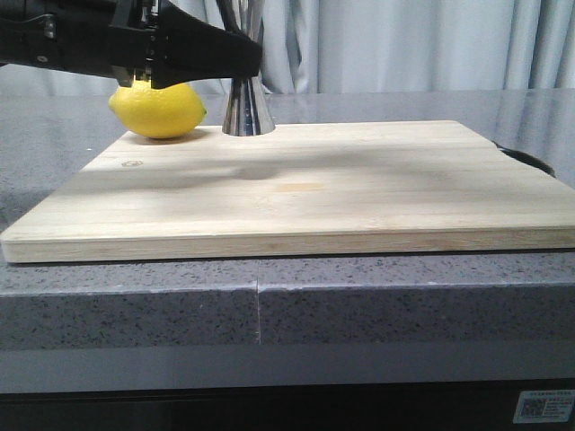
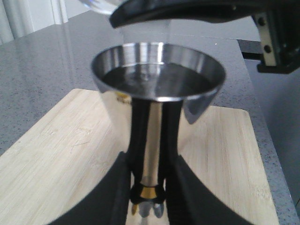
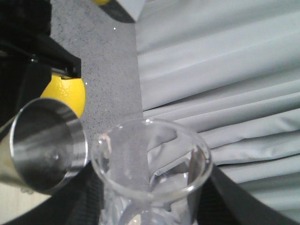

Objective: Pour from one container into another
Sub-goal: 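Tilt the beaker upright and move it back with the right gripper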

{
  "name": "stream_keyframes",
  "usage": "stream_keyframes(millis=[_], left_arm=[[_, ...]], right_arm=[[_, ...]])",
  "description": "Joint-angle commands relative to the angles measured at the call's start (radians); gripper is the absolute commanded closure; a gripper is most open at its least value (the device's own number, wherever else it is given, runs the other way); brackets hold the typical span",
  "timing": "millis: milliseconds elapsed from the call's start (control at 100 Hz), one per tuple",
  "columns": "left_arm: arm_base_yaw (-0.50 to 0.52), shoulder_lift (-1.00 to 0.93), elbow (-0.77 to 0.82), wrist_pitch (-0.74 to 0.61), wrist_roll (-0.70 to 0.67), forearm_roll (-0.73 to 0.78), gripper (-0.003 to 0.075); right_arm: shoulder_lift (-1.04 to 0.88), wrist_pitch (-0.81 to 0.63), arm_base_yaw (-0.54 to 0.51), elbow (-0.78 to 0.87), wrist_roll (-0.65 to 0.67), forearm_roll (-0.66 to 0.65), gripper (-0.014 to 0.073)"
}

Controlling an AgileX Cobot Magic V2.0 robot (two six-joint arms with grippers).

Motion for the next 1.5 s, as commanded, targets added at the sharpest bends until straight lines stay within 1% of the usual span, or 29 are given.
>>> stream_keyframes(millis=[0, 80, 100, 110, 260, 390, 540, 610, 840, 960, 1120, 1220, 1340, 1490], left_arm=[[-0.009, -0.041, -0.028, 0.065, -0.005, -0.067, 0.0661], [-0.009, -0.041, -0.028, 0.065, -0.005, -0.067, 0.0661], [-0.009, -0.041, -0.028, 0.065, -0.005, -0.067, 0.0661], [-0.009, -0.041, -0.028, 0.065, -0.005, -0.067, 0.0661], [-0.009, -0.041, -0.028, 0.065, -0.005, -0.067, 0.0661], [-0.009, -0.041, -0.028, 0.065, -0.005, -0.067, 0.0661], [-0.009, -0.041, -0.028, 0.065, -0.005, -0.067, 0.0661], [-0.009, -0.041, -0.028, 0.065, -0.005, -0.067, 0.0661], [-0.009, -0.041, -0.028, 0.065, -0.005, -0.067, 0.0661], [-0.009, -0.041, -0.028, 0.065, -0.005, -0.067, 0.0661], [-0.009, -0.041, -0.028, 0.065, -0.005, -0.067, 0.0661], [-0.009, -0.041, -0.028, 0.065, -0.005, -0.067, 0.0661], [-0.009, -0.041, -0.028, 0.065, -0.005, -0.067, 0.0661], [-0.009, -0.041, -0.028, 0.065, -0.005, -0.063, 0.0661]], right_arm=[[-0.047, -0.014, 0.002, -0.038, -0.001, 0.116, 0.0378], [-0.047, -0.014, 0.002, -0.038, -0.001, 0.22, 0.0378], [-0.047, -0.014, 0.002, -0.038, -0.001, 0.264, 0.0378], [-0.047, -0.014, 0.002, -0.038, -0.001, 0.264, 0.0378], [-0.047, -0.014, 0.002, -0.038, -0.001, 0.521, 0.0378], [-0.047, -0.014, 0.0, -0.038, -0.001, 0.693, 0.0378], [-0.047, -0.025, -0.048, -0.038, -0.001, 0.905, 0.0378], [-0.047, -0.04, -0.082, -0.038, -0.001, 0.971, 0.0378], [-0.047, -0.103, -0.192, -0.023, -0.001, 0.99, 0.0378], [-0.047, -0.2, -0.257, 0.026, -0.001, 1.022, 0.0378], [-0.047, -0.34, -0.321, 0.146, -0.001, 1.036, 0.0378], [-0.044, -0.446, -0.346, 0.229, -0.001, 1.041, 0.0378], [-0.026, -0.508, -0.358, 0.306, -0.001, 1.072, 0.0378], [0.035, -0.582, -0.358, 0.344, -0.001, 1.075, 0.0378]])
